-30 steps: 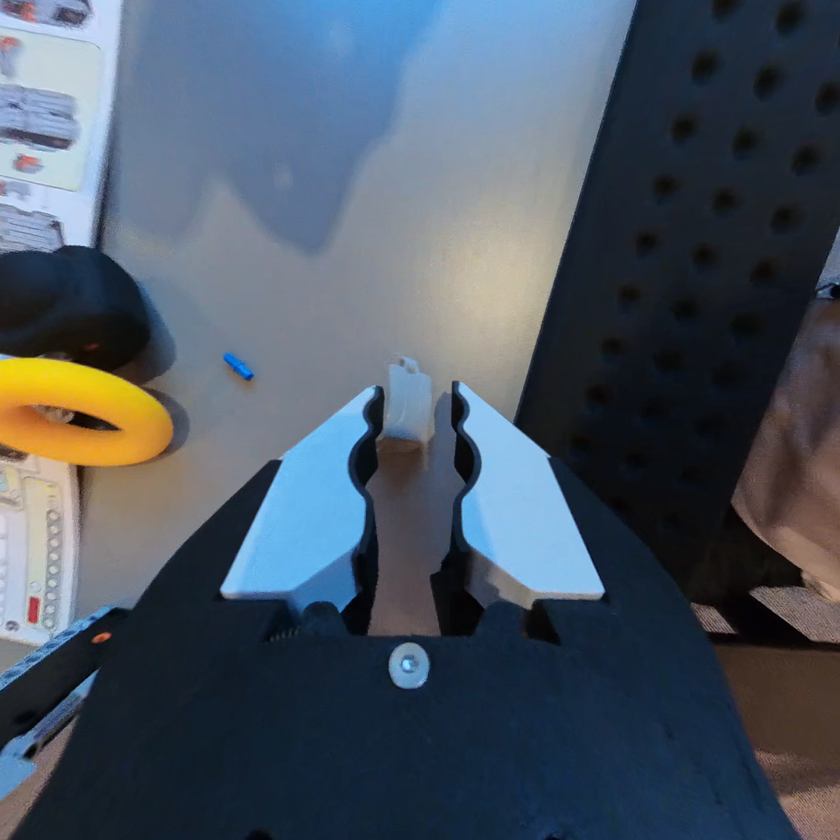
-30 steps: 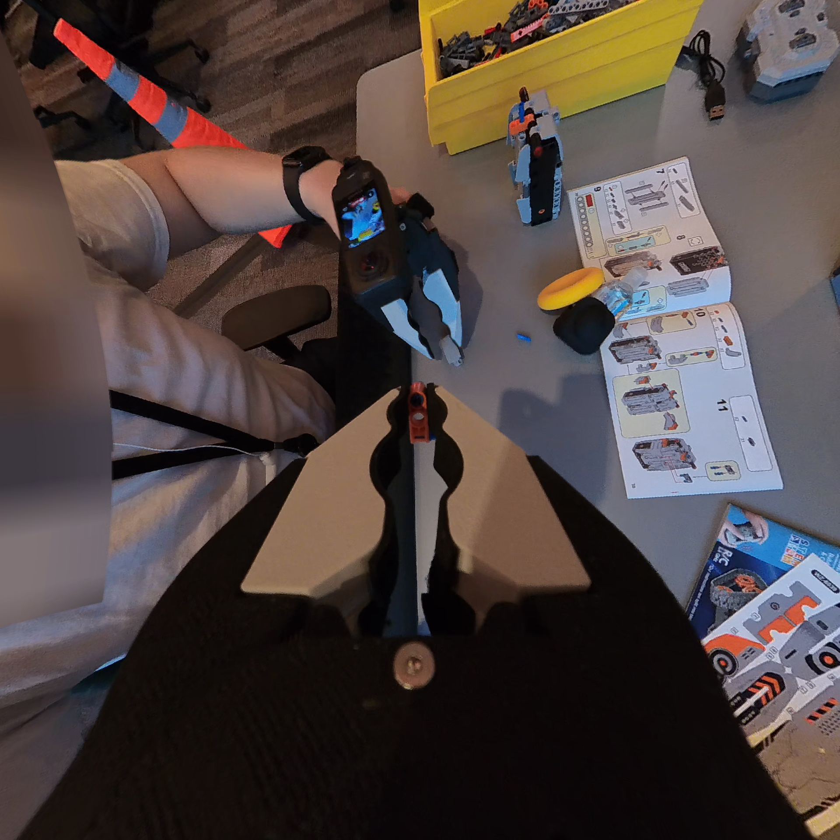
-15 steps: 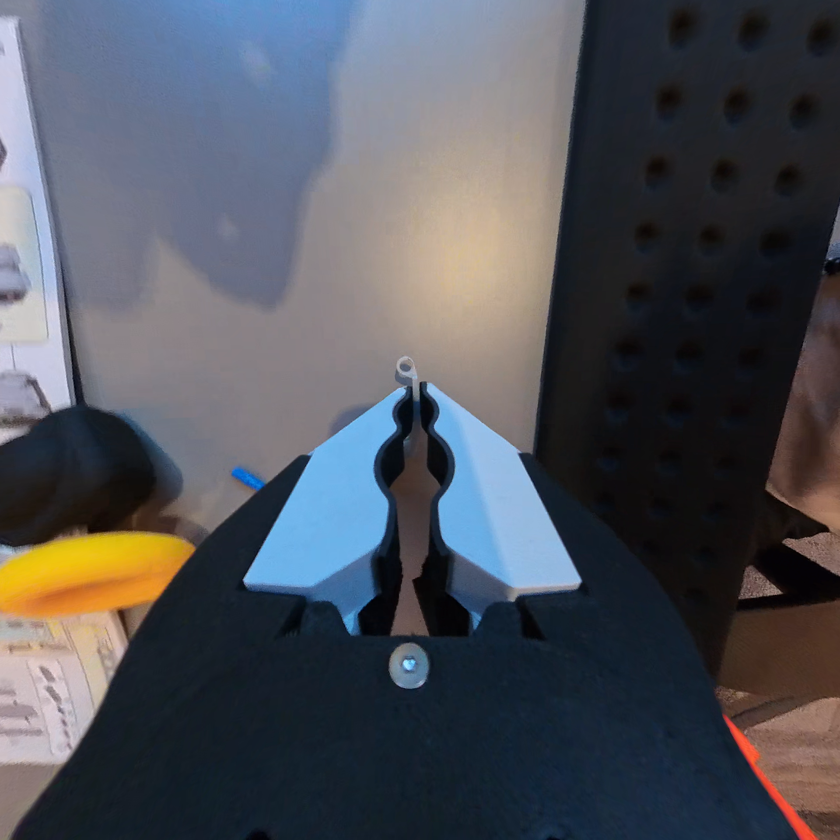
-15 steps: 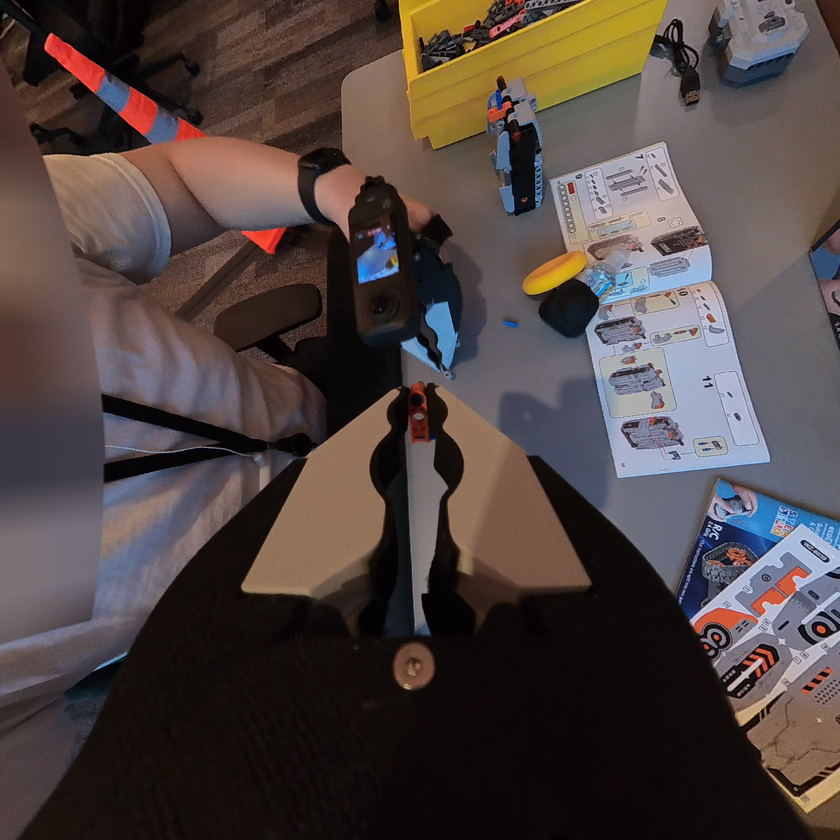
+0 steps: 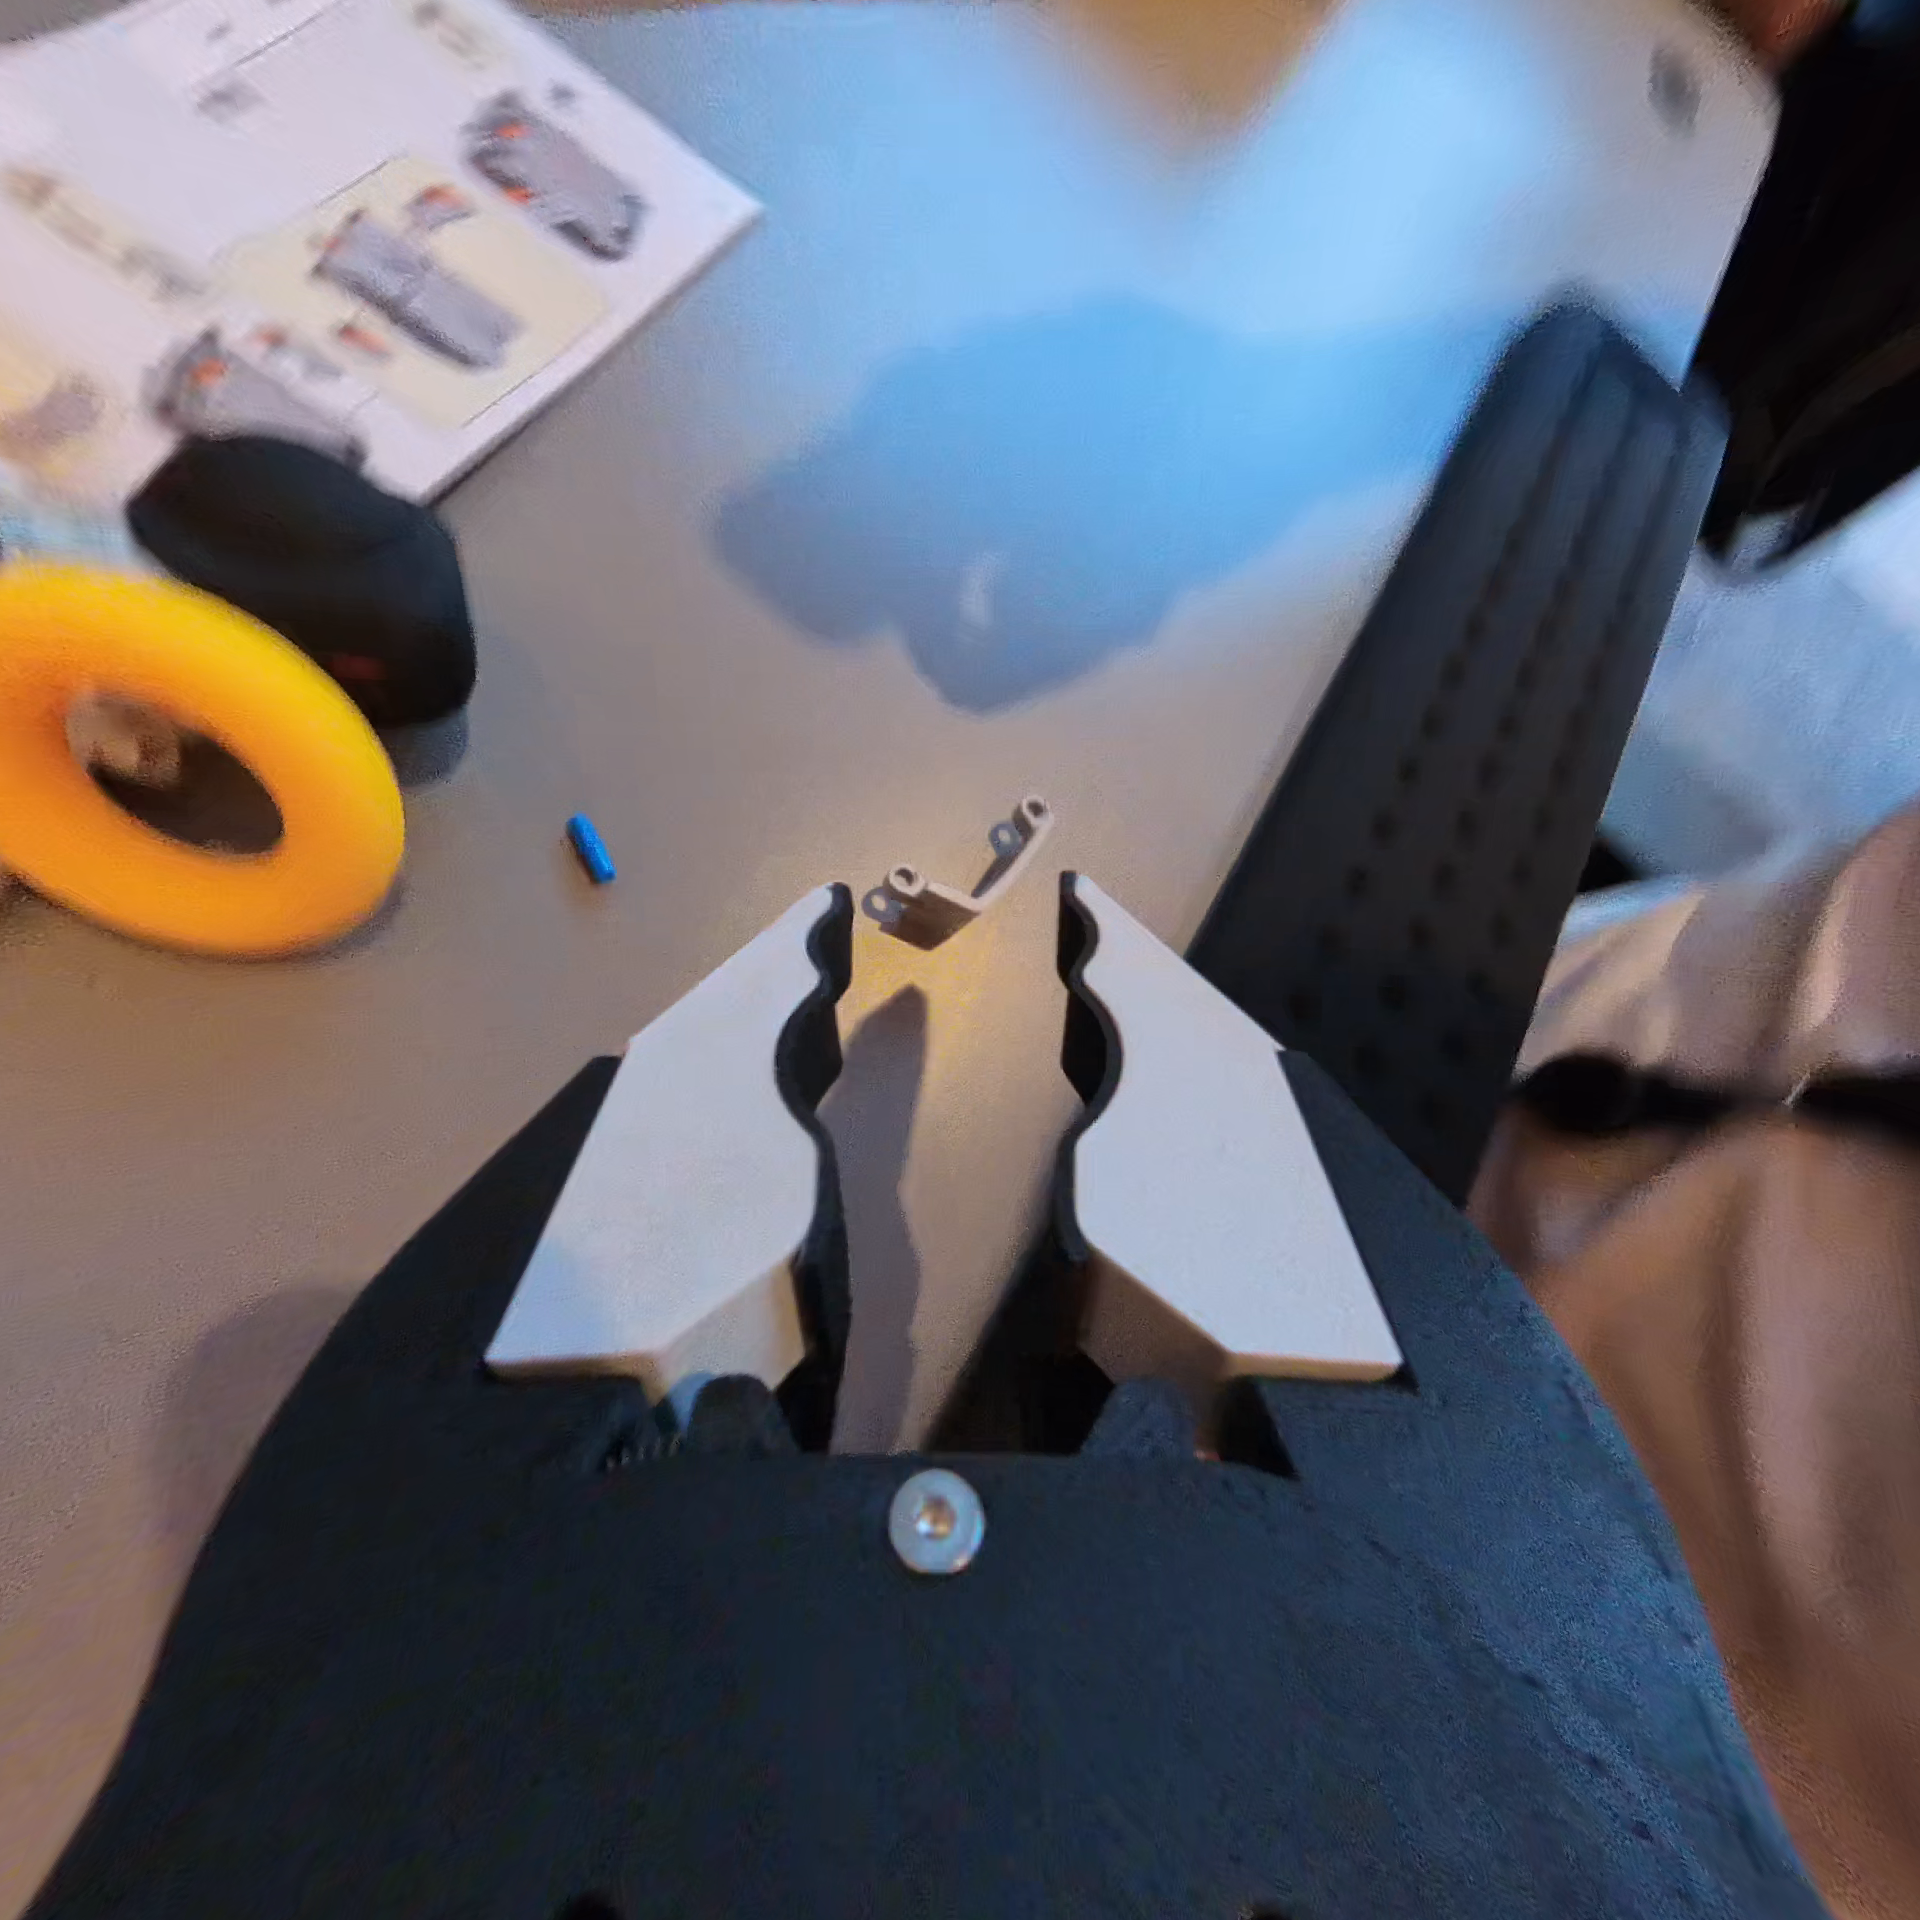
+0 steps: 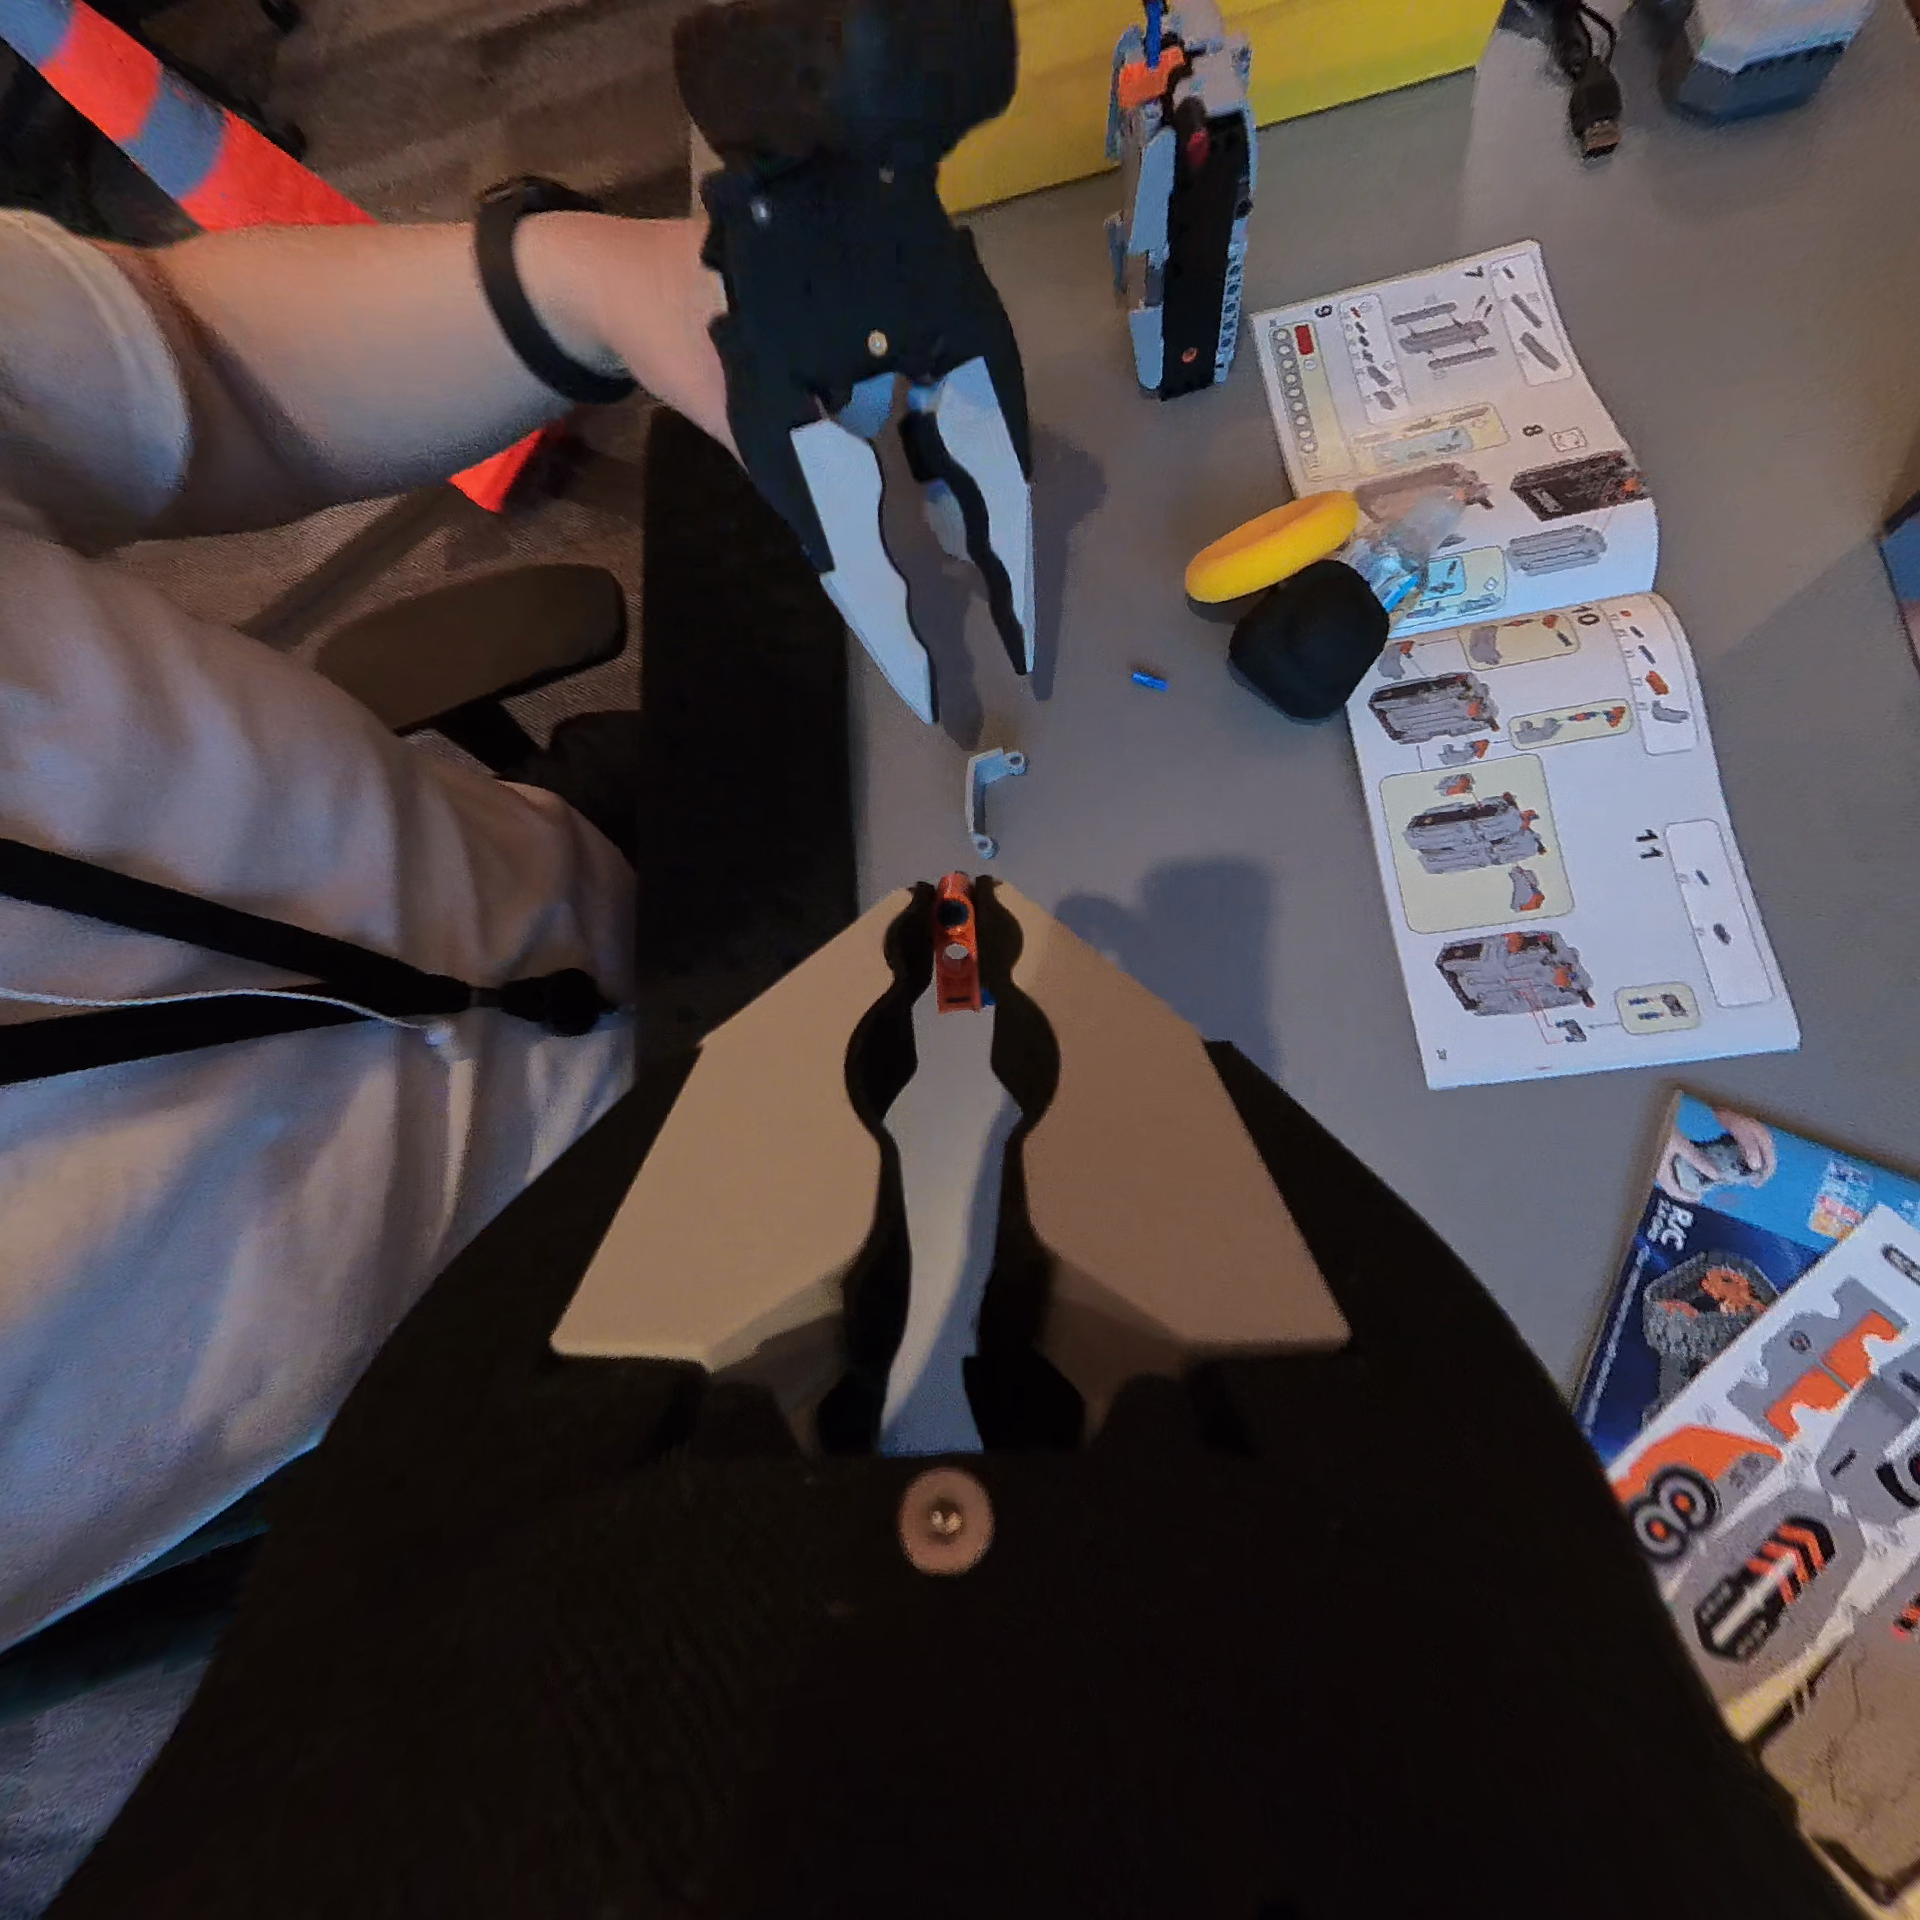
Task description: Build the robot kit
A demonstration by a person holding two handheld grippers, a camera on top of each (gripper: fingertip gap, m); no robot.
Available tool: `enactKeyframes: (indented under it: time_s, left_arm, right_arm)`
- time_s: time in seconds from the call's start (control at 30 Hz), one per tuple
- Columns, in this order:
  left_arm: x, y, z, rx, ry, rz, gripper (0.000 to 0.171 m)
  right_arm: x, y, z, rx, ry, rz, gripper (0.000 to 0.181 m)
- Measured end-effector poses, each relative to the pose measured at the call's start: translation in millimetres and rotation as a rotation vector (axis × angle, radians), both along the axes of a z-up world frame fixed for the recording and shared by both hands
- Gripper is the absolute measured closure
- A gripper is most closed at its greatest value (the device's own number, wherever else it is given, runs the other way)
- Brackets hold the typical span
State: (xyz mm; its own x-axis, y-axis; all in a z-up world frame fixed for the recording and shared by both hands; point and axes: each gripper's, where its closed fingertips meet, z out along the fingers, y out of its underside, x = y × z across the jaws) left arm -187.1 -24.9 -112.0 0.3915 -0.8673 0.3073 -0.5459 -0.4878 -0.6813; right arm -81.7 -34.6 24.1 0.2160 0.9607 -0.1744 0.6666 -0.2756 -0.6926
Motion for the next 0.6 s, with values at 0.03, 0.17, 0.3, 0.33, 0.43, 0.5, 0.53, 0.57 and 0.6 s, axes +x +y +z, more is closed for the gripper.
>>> enactKeyframes:
  time_s: [0.03,0.17,0.3,0.33,0.43,0.5,0.53,0.57,0.6]
  left_arm:
    - [1,0,-1,-0.062,-0.057,0.076,0.133]
    - [0,-6,-12,-0.159,-0.165,0.237,0.128]
    - [-7,-2,-15,-0.167,-0.211,0.271,0.127]
    - [-6,-2,-14,-0.184,-0.23,0.26,0.127]
    - [-10,7,-14,-0.174,-0.229,0.274,0.138]
    - [-13,12,-16,-0.152,-0.2,0.285,0.141]
    - [-12,12,-17,-0.148,-0.191,0.285,0.142]
    - [-12,11,-17,-0.146,-0.188,0.276,0.142]
    - [-11,9,-17,-0.141,-0.186,0.268,0.144]
  right_arm:
    - [-7,0,-11,0.025,-0.003,0.006,0.176]
    - [-36,-5,-55,0.045,0.022,0.031,0.175]
    - [-61,-16,-89,-0.011,0.064,0.024,0.175]
    - [-67,-19,-96,-0.011,0.066,0.021,0.175]
    - [-77,-16,-112,0.099,0.032,-0.012,0.175]
    - [-81,-9,-116,0.207,0.025,-0.044,0.175]
    - [-83,-6,-117,0.243,0.022,-0.056,0.175]
    - [-84,-3,-120,0.271,0.007,-0.063,0.175]
    - [-85,0,-126,0.284,-0.018,-0.058,0.175]
